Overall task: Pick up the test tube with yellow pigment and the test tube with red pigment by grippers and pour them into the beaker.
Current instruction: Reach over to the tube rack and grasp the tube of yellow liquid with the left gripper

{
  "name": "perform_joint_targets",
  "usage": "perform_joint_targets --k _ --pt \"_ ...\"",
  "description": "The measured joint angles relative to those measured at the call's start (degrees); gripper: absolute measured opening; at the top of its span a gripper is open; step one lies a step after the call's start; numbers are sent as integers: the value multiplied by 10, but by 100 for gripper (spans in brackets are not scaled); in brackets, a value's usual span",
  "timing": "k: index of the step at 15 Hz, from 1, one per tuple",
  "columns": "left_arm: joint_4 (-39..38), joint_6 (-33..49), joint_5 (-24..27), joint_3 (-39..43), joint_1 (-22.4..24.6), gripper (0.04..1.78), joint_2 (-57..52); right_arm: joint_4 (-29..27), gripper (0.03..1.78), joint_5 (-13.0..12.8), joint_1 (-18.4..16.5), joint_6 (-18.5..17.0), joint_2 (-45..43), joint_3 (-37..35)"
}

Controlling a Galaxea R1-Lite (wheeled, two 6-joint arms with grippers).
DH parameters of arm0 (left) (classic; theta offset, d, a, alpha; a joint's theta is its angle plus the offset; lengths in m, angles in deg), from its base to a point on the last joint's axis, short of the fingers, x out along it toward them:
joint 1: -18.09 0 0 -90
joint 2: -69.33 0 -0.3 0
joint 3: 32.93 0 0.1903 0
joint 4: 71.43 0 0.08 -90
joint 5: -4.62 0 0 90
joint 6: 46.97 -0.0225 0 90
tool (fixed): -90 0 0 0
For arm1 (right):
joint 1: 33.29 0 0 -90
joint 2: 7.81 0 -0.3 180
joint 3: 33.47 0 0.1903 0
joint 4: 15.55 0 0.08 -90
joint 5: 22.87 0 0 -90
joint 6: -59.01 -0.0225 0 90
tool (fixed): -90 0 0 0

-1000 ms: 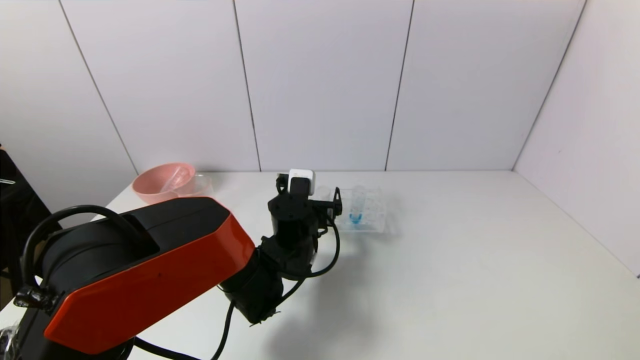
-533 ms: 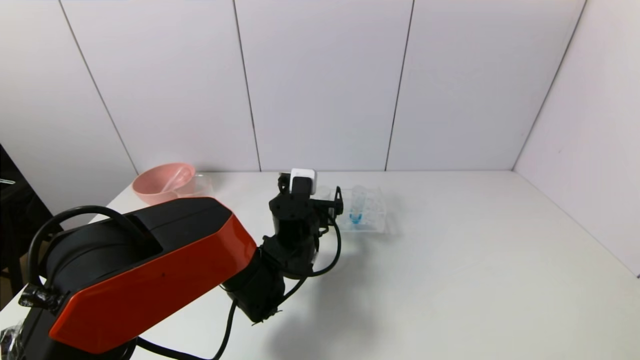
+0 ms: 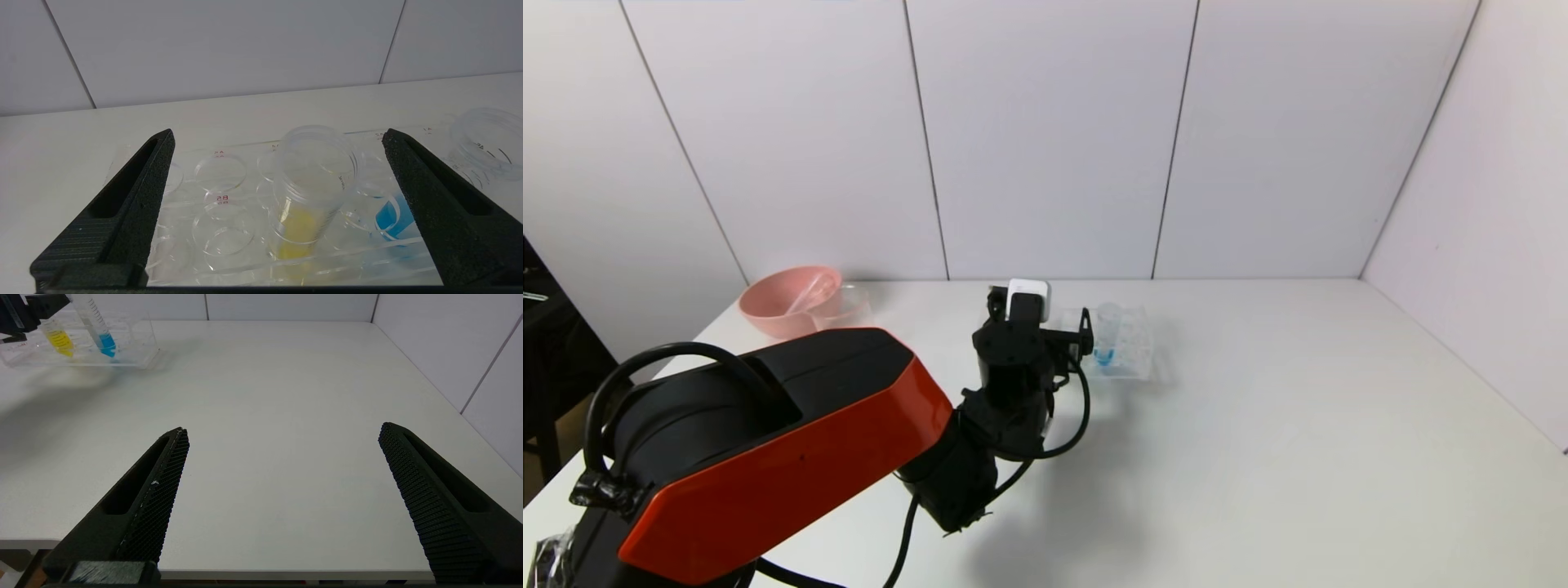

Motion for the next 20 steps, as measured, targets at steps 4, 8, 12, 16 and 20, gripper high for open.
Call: perform_joint_targets --k 4,8,12,16,20 --pt "-1 0 0 -5 -4 178 3 0 170 0 0 0 0 0" --pt "2 0 1 -8 -5 178 5 0 170 0 0 0 0 0" --pt "2 0 1 -10 -6 178 7 0 170 0 0 0 0 0" --pt "3 -1 1 -11 -6 153 8 0 170 0 0 0 0 0" --pt "3 -1 2 -10 -6 86 9 0 170 0 0 0 0 0"
